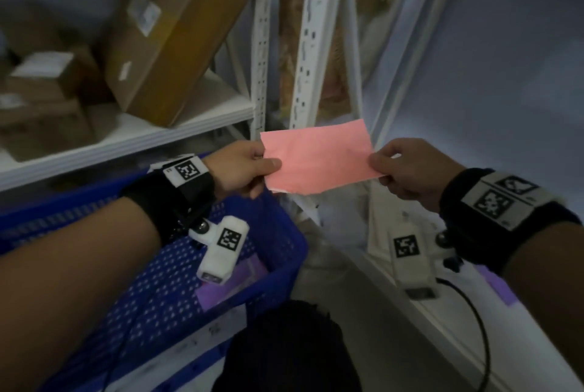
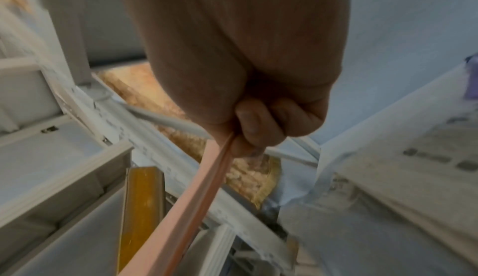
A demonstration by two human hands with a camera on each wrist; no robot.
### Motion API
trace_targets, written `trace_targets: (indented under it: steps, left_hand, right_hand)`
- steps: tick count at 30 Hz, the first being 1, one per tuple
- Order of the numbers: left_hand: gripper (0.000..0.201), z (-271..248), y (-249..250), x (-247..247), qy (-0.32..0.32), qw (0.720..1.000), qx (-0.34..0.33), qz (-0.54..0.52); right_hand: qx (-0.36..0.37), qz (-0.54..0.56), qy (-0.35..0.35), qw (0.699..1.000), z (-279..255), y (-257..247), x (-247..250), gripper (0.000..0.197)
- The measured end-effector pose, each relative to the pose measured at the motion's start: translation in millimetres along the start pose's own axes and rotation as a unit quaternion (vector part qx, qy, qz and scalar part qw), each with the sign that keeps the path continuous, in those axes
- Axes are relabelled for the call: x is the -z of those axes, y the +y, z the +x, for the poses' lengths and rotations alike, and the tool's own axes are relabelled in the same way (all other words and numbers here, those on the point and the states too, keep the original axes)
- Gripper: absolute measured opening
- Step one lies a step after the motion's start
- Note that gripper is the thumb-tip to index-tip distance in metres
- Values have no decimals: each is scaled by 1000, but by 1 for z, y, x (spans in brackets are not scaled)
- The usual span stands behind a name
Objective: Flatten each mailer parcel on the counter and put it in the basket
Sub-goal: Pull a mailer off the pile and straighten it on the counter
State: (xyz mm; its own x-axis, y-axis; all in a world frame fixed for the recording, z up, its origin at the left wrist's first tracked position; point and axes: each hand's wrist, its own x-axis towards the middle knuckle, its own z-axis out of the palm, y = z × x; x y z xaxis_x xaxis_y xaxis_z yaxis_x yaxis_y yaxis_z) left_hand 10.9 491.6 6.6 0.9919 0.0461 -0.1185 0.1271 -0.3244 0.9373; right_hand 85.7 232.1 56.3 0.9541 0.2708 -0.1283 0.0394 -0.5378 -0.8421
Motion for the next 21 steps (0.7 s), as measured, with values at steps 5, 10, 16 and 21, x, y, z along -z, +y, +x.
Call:
trace_targets:
  steps: [5,10,16,21]
  left_hand:
    - [27,2,-68,43,31,997,68,-17]
    - [29,-1,-123,72,69,985,152,-32]
    - [19,-1,-176,93,100,972,209,-41]
    - [14,4,-215,97,118,960,249,-43]
  right_hand:
    - [11,-35,-62,997,30,-5,-74,19]
    - [35,-98,-108,989,51,-6,-132,23]
    - [76,-172,-155,970,79,0,-189,17]
    - [39,-196,-204,958,100,22,-230,17]
